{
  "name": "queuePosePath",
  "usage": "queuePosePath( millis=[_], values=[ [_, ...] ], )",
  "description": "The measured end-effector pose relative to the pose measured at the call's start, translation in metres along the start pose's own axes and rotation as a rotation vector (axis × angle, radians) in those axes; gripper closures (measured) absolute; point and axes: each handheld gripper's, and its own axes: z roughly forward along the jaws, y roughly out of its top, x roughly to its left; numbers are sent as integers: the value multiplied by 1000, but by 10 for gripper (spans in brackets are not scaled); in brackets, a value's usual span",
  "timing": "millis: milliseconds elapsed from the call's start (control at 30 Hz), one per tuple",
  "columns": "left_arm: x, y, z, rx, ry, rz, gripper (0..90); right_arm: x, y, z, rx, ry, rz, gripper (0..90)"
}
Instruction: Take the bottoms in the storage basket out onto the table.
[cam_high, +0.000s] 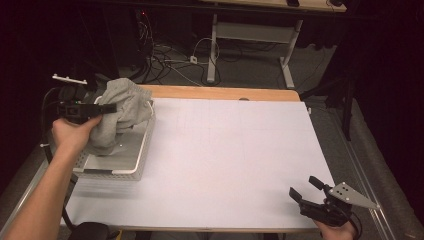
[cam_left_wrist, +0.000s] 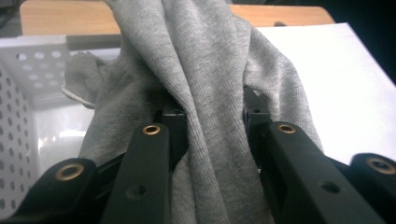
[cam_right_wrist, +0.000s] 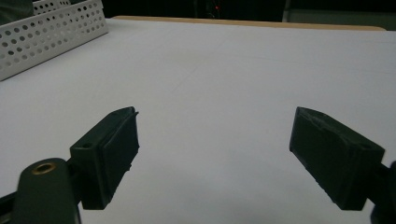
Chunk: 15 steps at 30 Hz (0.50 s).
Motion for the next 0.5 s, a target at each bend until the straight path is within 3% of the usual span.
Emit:
queuePosePath(
  millis=[233, 500],
  values=[
    [-12, 5, -5, -6, -20, 36, 691, 0, 0, 0, -1, 4, 1, 161],
    [-19, 10, -12, -33, -61, 48, 692, 0, 0, 0, -2, 5, 2, 161]
  ],
)
